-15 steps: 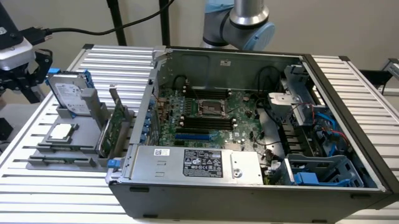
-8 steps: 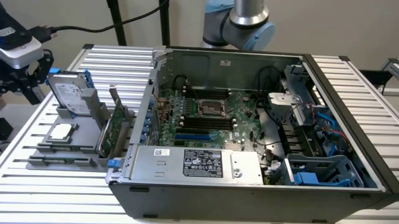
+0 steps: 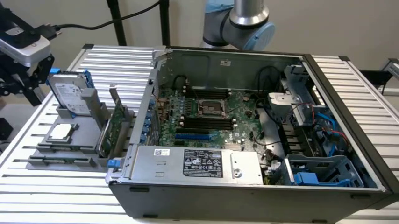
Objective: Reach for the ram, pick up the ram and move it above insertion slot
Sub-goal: 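Pick up the ram and move it above insertion slot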
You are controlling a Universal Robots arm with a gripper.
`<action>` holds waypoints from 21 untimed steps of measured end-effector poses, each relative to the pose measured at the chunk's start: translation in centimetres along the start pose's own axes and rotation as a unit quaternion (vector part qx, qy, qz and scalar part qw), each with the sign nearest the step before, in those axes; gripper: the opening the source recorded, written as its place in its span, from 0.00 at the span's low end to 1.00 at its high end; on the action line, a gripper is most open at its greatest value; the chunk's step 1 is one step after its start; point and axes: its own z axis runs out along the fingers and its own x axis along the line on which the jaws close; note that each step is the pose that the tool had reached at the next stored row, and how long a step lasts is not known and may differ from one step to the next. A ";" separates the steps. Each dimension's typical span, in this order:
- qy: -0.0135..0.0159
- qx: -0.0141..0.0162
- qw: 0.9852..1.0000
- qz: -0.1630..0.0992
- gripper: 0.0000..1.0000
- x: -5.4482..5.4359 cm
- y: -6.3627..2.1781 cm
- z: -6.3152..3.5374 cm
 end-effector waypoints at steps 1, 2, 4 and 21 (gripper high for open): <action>0.000 0.000 1.000 -0.008 0.11 0.0 0.00 0.03; 0.001 0.000 1.000 -0.018 0.11 0.0 0.00 0.08; 0.001 0.000 0.999 -0.036 0.11 0.0 -0.01 0.16; 0.007 0.000 0.982 -0.190 0.11 0.0 -0.03 0.81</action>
